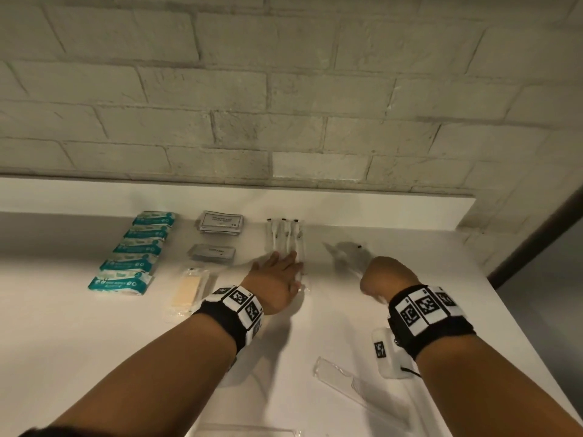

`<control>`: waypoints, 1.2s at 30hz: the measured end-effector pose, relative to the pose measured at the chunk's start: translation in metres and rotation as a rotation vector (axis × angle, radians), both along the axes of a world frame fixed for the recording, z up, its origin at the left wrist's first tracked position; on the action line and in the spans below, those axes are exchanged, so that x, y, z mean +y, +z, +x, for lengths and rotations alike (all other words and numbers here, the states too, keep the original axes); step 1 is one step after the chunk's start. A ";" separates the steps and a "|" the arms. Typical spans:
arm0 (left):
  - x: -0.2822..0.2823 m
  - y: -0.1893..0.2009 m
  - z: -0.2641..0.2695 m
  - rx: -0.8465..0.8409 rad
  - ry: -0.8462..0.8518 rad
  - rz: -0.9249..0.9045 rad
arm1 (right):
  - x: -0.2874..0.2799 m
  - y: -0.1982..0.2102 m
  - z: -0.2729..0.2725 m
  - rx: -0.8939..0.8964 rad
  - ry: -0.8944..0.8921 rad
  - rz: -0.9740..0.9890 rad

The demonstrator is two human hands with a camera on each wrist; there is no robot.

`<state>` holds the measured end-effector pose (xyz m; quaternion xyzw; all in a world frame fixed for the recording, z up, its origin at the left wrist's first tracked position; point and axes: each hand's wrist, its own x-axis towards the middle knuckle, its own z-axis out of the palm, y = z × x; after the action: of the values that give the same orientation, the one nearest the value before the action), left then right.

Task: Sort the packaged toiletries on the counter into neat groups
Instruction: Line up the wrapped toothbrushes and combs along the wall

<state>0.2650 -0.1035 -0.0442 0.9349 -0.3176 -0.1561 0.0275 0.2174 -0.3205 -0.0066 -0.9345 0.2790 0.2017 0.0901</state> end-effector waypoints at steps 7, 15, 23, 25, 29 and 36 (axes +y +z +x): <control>0.000 -0.001 0.000 0.010 0.006 -0.010 | 0.026 0.000 0.000 -0.180 0.198 0.149; 0.001 0.003 -0.001 0.026 -0.002 -0.015 | 0.030 -0.001 -0.004 -0.096 0.280 0.065; 0.001 0.002 -0.003 0.014 0.001 -0.039 | 0.055 -0.003 0.026 -0.121 0.237 0.130; 0.001 0.001 -0.004 -0.007 0.007 -0.042 | 0.062 -0.004 0.038 -0.155 0.205 0.195; -0.001 -0.002 -0.001 -0.006 0.044 -0.065 | 0.068 -0.010 0.053 -0.222 0.157 0.281; -0.003 -0.002 -0.002 -0.119 -0.067 -0.065 | 0.062 -0.014 0.054 -0.288 0.096 0.303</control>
<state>0.2632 -0.1064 -0.0463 0.9300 -0.3547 -0.0908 0.0338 0.2718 -0.2581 -0.0204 -0.9417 0.1847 0.1100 0.2587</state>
